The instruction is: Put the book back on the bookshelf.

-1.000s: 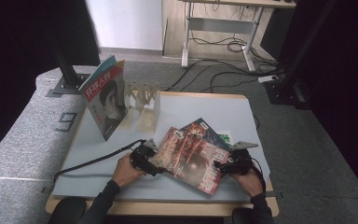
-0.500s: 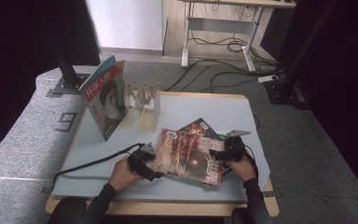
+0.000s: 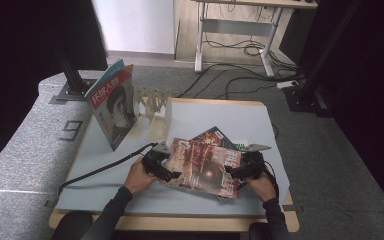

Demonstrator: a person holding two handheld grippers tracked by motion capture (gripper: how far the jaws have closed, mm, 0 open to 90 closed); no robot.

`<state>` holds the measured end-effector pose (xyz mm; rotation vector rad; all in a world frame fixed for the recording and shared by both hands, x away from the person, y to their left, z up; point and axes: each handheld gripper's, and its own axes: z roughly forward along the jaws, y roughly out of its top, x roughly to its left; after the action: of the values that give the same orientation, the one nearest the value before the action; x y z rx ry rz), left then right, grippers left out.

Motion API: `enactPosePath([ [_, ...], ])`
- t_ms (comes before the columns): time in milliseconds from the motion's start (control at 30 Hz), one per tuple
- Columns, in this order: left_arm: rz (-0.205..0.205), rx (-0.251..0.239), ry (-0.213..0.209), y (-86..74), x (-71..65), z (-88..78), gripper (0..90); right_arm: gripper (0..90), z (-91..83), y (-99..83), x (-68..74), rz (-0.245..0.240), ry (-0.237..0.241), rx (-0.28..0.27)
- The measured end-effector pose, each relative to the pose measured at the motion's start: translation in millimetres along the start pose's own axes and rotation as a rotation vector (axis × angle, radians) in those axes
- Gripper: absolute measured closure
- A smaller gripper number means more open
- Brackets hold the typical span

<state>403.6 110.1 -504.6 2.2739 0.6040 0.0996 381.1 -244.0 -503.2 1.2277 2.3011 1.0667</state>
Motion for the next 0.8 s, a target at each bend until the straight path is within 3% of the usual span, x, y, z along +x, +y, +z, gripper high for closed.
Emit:
enactPosePath([
  [367,0.03,0.012,0.016,28.3,9.5,24.0,0.5,0.0,-15.1,-15.4,29.9,-0.049,0.044,-0.007],
  [433,0.013,0.008,0.01,31.9,13.2,26.4,0.7,0.0,-16.4,-19.1,33.5,-0.054,0.047,-0.003],
  [633,0.022,0.011,0.031,42.2,19.0,34.4,0.7,0.0,-20.0,-29.5,45.1,-0.063,0.062,0.02],
  [800,-0.002,-0.016,0.024,44.3,23.8,36.9,1.1,0.0,-23.6,-34.6,53.2,-0.077,0.059,0.022],
])
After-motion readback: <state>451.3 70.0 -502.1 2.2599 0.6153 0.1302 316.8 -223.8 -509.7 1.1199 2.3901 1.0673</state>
